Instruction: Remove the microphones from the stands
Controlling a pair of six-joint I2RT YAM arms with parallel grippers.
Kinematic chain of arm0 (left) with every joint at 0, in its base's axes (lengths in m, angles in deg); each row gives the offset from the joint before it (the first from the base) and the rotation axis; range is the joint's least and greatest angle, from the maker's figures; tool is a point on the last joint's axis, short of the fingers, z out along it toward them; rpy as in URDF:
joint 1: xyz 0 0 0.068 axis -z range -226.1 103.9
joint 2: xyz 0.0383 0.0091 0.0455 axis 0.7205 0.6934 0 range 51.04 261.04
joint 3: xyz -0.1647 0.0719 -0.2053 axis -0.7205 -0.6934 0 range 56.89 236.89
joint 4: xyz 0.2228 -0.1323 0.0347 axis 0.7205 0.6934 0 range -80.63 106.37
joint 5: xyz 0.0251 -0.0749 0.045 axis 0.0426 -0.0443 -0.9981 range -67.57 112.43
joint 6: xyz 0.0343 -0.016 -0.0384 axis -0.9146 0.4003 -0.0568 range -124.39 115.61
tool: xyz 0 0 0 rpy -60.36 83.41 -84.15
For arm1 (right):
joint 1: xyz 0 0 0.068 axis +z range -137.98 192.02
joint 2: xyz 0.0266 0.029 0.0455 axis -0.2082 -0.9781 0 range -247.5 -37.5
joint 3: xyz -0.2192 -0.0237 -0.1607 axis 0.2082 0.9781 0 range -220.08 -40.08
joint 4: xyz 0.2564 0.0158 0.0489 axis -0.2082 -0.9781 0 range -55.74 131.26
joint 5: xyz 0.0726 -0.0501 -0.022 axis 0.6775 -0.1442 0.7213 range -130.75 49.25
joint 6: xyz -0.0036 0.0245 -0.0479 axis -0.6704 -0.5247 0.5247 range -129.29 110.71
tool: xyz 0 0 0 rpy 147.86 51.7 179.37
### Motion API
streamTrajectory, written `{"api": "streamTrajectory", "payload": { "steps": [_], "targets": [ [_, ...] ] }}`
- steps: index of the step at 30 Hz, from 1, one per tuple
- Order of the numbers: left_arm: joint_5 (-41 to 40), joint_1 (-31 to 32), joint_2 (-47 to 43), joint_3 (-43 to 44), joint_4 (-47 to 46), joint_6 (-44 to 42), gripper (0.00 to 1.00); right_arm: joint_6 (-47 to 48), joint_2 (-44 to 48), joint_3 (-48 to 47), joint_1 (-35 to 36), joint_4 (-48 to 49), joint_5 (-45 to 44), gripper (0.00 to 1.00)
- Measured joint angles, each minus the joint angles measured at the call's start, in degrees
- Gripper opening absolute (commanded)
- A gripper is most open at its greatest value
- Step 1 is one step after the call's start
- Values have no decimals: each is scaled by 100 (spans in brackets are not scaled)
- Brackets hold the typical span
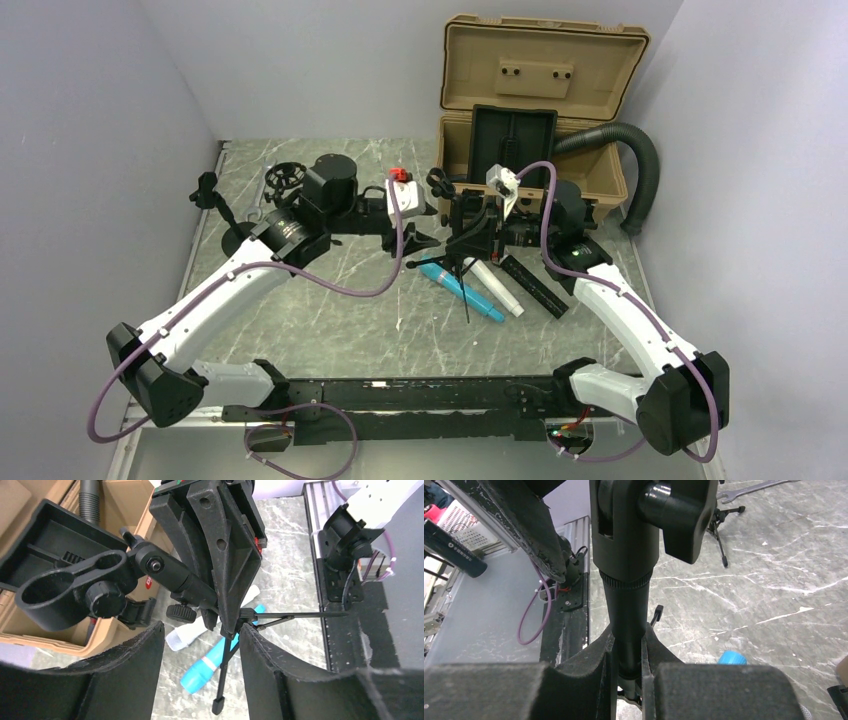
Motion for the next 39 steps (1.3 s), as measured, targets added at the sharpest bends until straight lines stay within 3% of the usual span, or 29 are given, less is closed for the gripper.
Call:
{"api": "streamTrajectory", "payload": {
  "steps": [14, 31, 39],
  "targets": [
    [-1062, 584, 334, 487, 433, -1235, 52, 0, 7, 44, 0, 42, 2, 0],
    [-1978, 883, 409, 516, 656, -2105, 21, 0, 31, 116, -26, 63, -2, 0],
    [-1784, 868, 459, 634, 780, -1746, 12, 0, 44, 129, -33, 76, 61, 0]
  ]
}}
